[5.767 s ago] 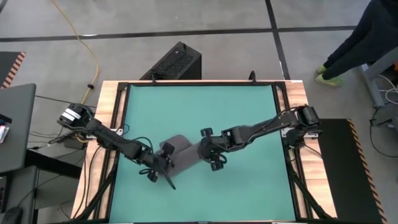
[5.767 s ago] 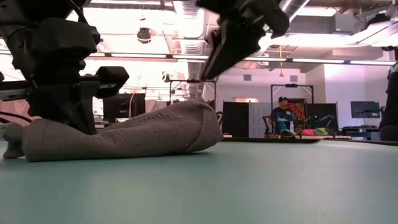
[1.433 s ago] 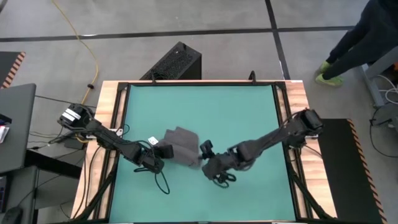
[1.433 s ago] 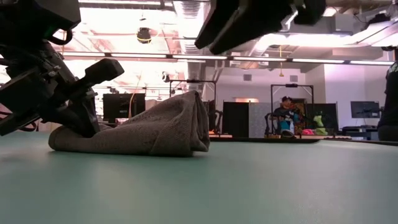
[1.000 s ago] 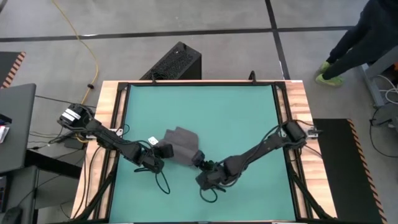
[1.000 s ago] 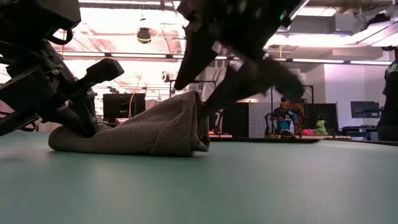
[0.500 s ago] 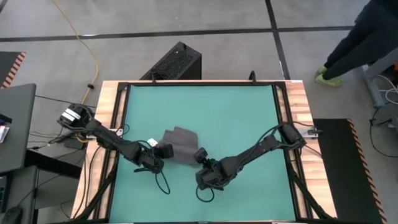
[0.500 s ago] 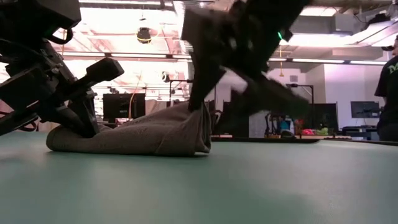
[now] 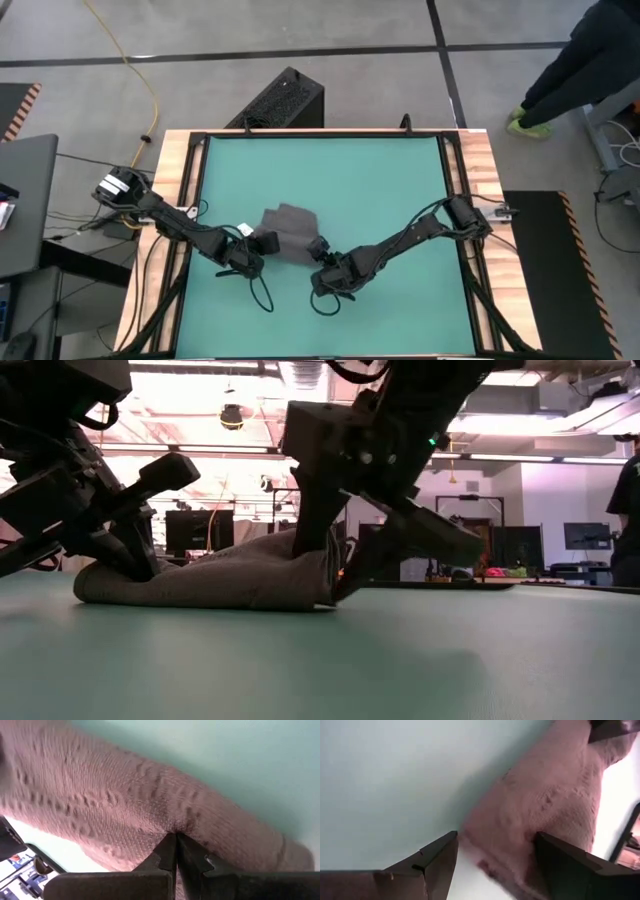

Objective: Roll towel into tight, uniform cylinder
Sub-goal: Roll the gray towel

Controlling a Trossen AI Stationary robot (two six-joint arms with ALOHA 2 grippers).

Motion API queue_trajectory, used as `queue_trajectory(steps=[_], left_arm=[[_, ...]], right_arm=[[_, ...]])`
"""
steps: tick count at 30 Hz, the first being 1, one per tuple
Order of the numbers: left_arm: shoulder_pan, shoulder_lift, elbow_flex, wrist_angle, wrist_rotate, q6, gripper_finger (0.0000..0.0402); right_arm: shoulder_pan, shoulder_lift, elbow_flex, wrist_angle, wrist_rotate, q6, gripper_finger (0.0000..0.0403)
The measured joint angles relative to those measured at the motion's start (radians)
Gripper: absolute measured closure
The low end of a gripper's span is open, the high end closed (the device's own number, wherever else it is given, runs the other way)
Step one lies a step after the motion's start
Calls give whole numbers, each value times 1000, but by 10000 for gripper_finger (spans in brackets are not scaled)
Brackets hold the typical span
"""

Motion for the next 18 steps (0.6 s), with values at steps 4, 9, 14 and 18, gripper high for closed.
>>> queue_trajectory(steps=[4, 9, 14, 18], left_arm=[[0, 0, 0, 0, 9, 5, 401], [0, 0, 0, 0, 18, 6, 401], [0, 0, 0, 0, 24, -12, 401], [0, 0, 1, 3, 46, -27, 401]], right_arm=[[-30, 8, -8, 45, 3, -7, 111], [-58, 8, -46, 104, 2, 7, 124], [-67, 8, -64, 96, -31, 144, 220], [-67, 8, -66, 92, -32, 237, 359]])
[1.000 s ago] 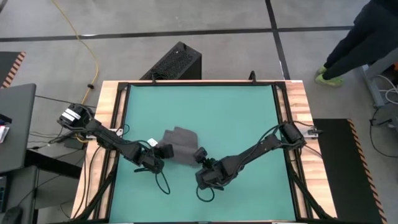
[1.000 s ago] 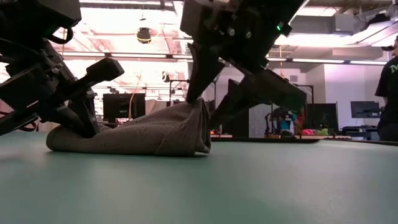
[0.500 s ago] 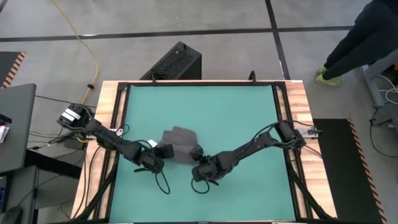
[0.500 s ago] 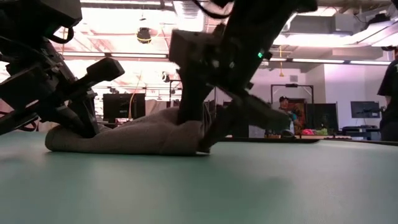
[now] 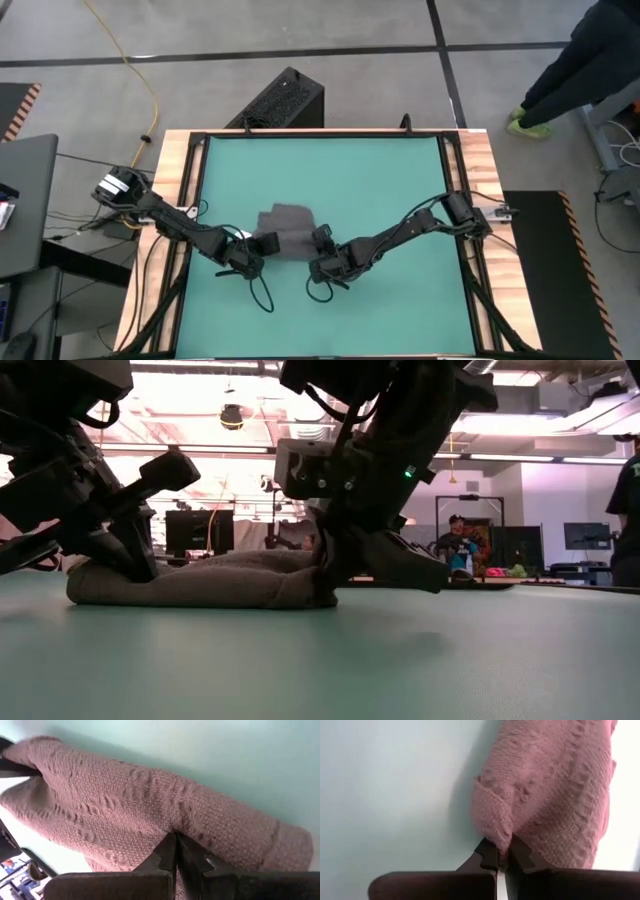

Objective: Roll towel into tight, uniform cylinder
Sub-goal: Roll the gray towel

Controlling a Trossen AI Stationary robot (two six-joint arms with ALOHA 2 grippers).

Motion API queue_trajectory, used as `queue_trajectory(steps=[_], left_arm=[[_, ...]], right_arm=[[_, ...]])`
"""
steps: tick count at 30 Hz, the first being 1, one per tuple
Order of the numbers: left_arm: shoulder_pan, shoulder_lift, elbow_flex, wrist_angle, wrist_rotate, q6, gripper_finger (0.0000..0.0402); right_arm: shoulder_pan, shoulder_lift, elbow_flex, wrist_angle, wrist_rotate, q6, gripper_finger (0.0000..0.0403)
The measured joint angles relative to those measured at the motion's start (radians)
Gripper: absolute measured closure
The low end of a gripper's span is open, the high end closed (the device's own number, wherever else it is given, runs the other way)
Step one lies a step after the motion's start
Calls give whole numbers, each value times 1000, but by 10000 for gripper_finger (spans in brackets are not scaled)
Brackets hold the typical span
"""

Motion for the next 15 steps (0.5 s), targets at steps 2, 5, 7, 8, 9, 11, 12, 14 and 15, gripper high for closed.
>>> queue_trajectory(steps=[2, 5, 7, 8, 9, 11, 12, 14, 15], left_arm=[[0, 0, 0, 4, 15, -12, 401], [0, -5, 0, 26, 64, -28, 401], [0, -12, 0, 45, 111, -42, 401], [0, -19, 0, 52, 133, -51, 401], [0, -25, 0, 59, 153, -62, 401], [0, -31, 0, 77, 203, -90, 401], [0, -37, 0, 80, 232, -108, 401], [0, -40, -1, 90, 288, -146, 401], [0, -40, -1, 95, 313, -164, 401]], right_arm=[[3, 0, 0, -1, 0, 33, 380], [16, -3, 8, -22, -18, 98, 380], [24, -10, 25, -45, -77, 135, 380], [28, -12, 36, -55, -102, 158, 380], [30, -18, 46, -68, -119, 181, 380], [37, -24, 67, -92, -155, 223, 380], [37, -29, 80, -100, -172, 240, 380], [36, -49, 101, -124, -191, 261, 380], [35, -58, 116, -128, -203, 267, 380]])
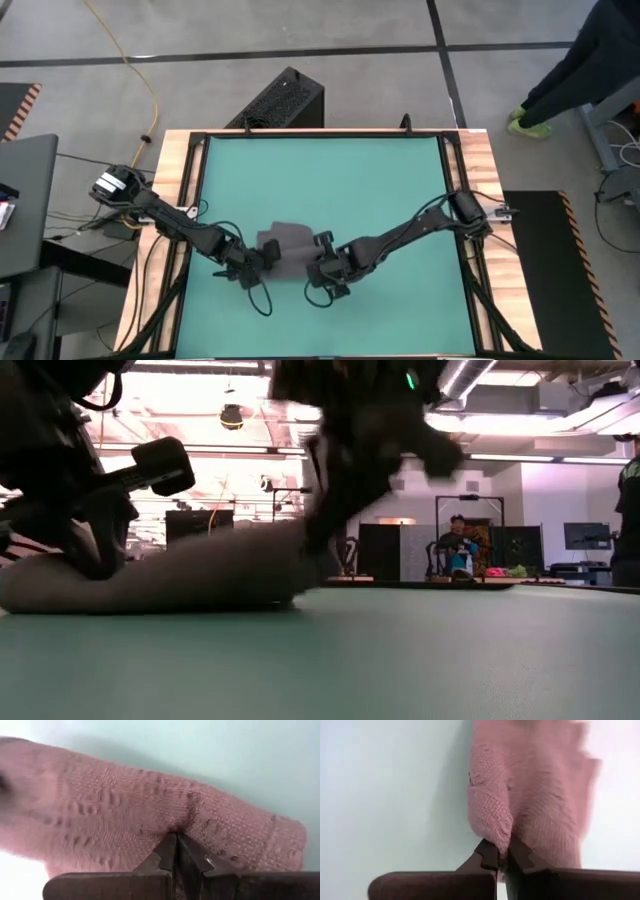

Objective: Roll towel into tight, uniform cylinder
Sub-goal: Roll the gray towel

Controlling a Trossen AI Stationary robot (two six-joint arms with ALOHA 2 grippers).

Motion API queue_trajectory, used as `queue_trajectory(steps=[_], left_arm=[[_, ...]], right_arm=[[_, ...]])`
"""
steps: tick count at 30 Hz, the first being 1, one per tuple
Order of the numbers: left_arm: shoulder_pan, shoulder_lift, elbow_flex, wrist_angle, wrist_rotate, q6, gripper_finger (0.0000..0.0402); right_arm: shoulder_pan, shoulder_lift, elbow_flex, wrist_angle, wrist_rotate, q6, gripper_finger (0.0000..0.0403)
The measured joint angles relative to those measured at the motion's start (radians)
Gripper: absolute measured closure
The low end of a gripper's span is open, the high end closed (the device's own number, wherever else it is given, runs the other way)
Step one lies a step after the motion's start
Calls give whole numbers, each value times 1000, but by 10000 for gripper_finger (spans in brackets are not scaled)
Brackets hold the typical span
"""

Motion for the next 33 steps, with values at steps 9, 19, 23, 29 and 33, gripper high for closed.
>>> queue_trajectory(steps=[9, 19, 23, 29, 33], left_arm=[[1, 3, 2, 27, 144, -107, 401], [1, 3, -1, 68, 226, -142, 402], [1, 3, -1, 68, 243, -145, 402], [1, 3, -2, 112, 269, -145, 402], [1, 3, -2, 131, 279, -141, 402]], right_arm=[[-120, -121, 30, -67, -278, 222, 381], [-262, -76, 30, -51, -517, 224, 381], [-305, -72, 28, 11, -566, 205, 381], [-381, -63, 27, 93, -668, 217, 381], [-419, -55, 28, 113, -692, 226, 381]])
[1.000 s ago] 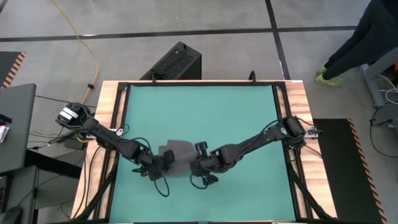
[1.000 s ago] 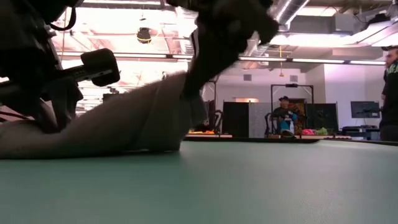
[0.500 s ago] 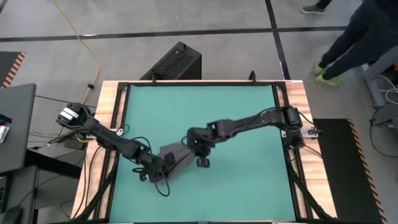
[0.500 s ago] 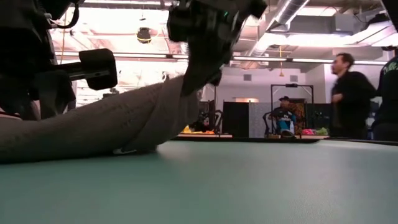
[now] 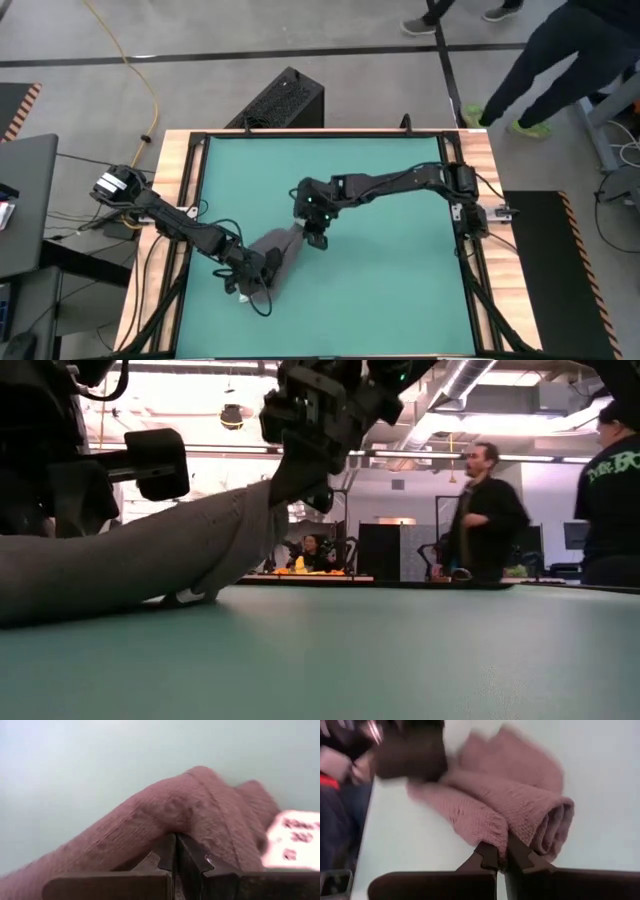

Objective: Roll towel into tight, uniform cylinder
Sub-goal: Roll the gray towel

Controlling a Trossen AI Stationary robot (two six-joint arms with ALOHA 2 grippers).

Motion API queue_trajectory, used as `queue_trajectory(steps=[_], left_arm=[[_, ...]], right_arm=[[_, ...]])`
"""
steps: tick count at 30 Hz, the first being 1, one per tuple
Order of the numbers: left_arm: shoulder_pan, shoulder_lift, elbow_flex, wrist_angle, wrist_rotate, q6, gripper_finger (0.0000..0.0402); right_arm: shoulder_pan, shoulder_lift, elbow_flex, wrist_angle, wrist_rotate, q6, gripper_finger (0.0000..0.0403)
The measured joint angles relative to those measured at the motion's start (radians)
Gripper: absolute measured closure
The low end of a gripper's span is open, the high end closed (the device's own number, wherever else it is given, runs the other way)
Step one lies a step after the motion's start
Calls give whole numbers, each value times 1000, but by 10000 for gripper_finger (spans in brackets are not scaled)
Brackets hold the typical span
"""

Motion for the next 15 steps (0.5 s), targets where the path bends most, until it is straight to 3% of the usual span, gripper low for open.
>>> queue_trajectory(steps=[7, 15], left_arm=[[0, 0, 2, 67, -2, 18, 401], [-49, -104, 53, 41, -194, 23, 402]], right_arm=[[-46, 2, -1, 143, -65, 45, 381], [-56, 14, 2, 76, -36, 23, 381]])
